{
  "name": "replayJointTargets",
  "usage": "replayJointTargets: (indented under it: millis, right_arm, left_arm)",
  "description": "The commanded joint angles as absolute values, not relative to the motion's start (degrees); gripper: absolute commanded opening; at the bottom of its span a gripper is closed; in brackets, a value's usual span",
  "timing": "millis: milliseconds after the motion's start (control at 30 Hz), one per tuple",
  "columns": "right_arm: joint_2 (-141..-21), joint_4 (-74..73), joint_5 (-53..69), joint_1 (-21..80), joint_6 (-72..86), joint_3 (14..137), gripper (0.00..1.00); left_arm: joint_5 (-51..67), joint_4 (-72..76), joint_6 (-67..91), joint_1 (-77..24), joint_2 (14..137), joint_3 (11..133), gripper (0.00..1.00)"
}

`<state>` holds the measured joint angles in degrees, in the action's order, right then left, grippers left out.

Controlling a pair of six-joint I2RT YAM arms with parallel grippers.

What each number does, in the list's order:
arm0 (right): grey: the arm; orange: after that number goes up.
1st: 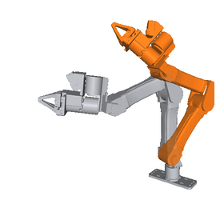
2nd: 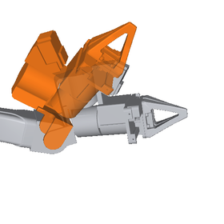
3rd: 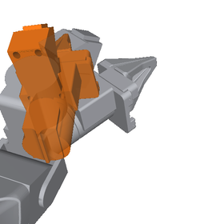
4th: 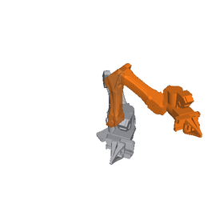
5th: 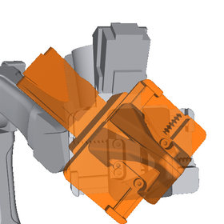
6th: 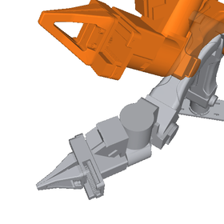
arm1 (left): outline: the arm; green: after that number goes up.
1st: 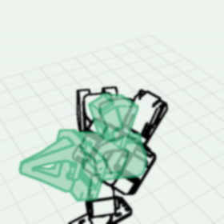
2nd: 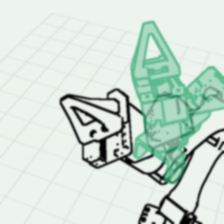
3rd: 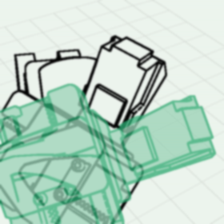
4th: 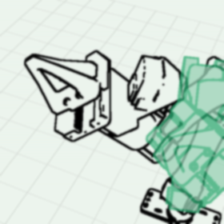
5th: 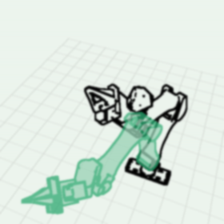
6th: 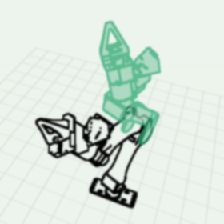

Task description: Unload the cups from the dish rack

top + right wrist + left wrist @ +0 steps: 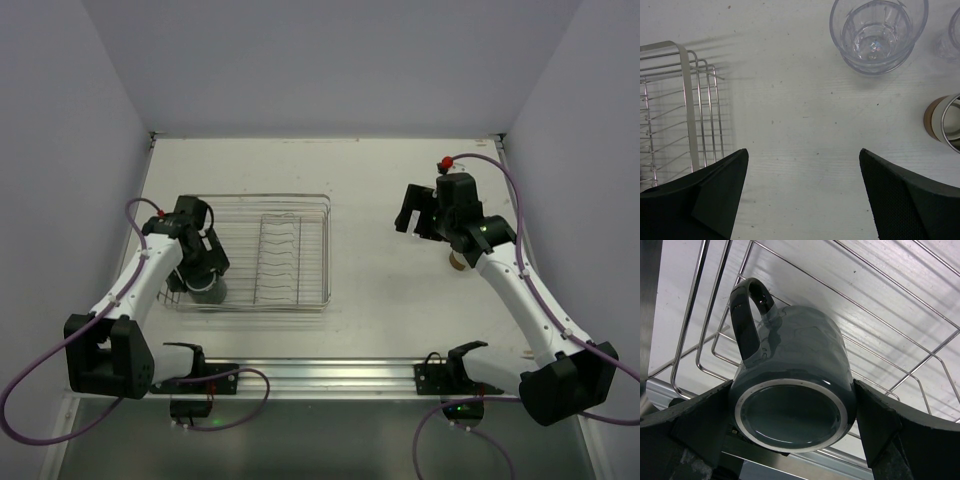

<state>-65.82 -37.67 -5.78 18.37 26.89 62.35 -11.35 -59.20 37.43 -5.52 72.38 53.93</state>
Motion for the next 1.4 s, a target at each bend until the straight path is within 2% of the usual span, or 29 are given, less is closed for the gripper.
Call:
replayJointTargets:
  millis: [0, 300, 333, 400, 433, 467, 533, 567, 633, 1367]
  right_arm:
    - [-65.3, -36.1, -5.2, 18.6, 25.9, 62.5, 0.94]
    - [-65.2, -36.2, -5.1, 18.6, 25.9, 62.3, 0.94]
    - [-65.3, -36.2, -5.2, 18.6, 25.9, 62.3, 0.94]
    - [-65.3, -36.2, -5.2, 18.6, 25.9, 62.3, 0.94]
    - [-65.3, -36.1, -5.1, 18.6, 25.9, 62.3, 0.94]
    - [-65.3, -36.1, -5.1, 18.6, 25.9, 62.3, 0.94]
    - [-65.5, -36.2, -5.1, 18.6, 25.9, 62.3, 0.94]
    - [-65.6, -36.1, -5.0, 18.6, 25.9, 62.3, 0.94]
    - [-65.7, -36.1, -5.1, 18.6, 25.9, 62.4, 0.94]
    - [-67.4, -36.5, -4.6, 18.6, 25.8, 63.3, 0.94]
  left_arm:
    - [-10.9, -58.3, 35.9, -4.7, 71.5, 53.7, 0.98]
    - [-10.6, -58.4, 35.6, -4.6, 71.0, 53.4, 0.9]
    - [-10.7, -58.3, 35.5, -4.6, 70.8, 53.3, 0.88]
    - [-10.5, -58.3, 35.4, -4.5, 70.8, 53.2, 0.78]
    - [-10.4, -58.0, 35.4, -4.5, 70.7, 53.2, 0.72]
    - [-10.2, -57.8, 35.4, -4.5, 70.6, 53.2, 0.59]
    - [-9.8, -57.5, 35.2, -4.5, 70.4, 53.3, 0.49]
    - [-9.8, -57.5, 35.0, -4.5, 70.4, 53.4, 0.3]
    - [-9.8, -57.7, 34.9, -4.5, 70.5, 53.9, 0.02]
    - [-9.6, -60.9, 33.2, -4.6, 68.3, 65.3, 0.0]
